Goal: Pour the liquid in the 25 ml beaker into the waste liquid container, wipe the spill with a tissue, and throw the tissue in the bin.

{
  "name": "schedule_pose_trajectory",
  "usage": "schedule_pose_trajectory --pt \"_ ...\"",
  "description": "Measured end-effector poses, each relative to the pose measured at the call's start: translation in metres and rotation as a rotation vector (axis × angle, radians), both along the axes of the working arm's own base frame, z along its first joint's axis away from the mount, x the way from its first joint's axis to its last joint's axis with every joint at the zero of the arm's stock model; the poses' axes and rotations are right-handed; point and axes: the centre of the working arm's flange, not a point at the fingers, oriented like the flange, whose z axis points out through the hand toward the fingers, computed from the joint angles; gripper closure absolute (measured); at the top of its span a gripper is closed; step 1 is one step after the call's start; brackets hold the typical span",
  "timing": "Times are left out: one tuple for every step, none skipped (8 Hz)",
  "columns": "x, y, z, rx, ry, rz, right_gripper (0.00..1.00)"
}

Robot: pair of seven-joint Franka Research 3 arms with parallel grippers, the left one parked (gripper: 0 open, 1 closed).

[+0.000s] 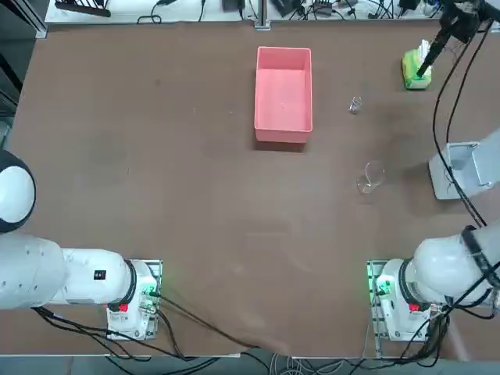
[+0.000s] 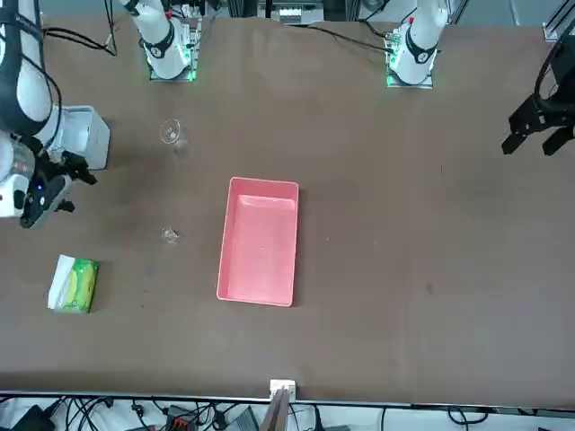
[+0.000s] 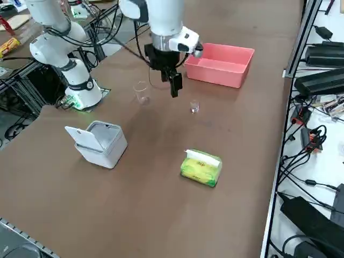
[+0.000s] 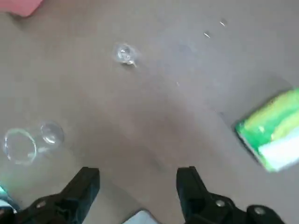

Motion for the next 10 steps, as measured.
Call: schedule_pose_trajectory --pt "-0.003 -0.01 -0.006 0.082 -0.023 0.092 0.0" --pt "-0.004 -0.019 -0.013 0.164 -0.055 0.177 0.0" --pt "-0.005 -0.029 -0.024 0.243 -0.088 0.242 0.0" --pt "-0.007 -0.039 -0.038 0.32 -0.118 0.288 0.0" --pt "-0.009 -0.048 -0.056 0.389 -0.142 0.316 0.0" --pt "-0.009 -0.054 -0.076 0.449 -0.16 0.337 0.0" --pt "-0.008 -0.056 -0.098 0.508 -0.178 0.361 0.0" --pt "-0.008 -0.056 -0.122 0.569 -0.201 0.394 0.0" --pt "-0.007 -0.055 -0.142 0.621 -0.228 0.432 0.0" --pt "-0.008 -0.053 -0.157 0.663 -0.253 0.472 0.0"
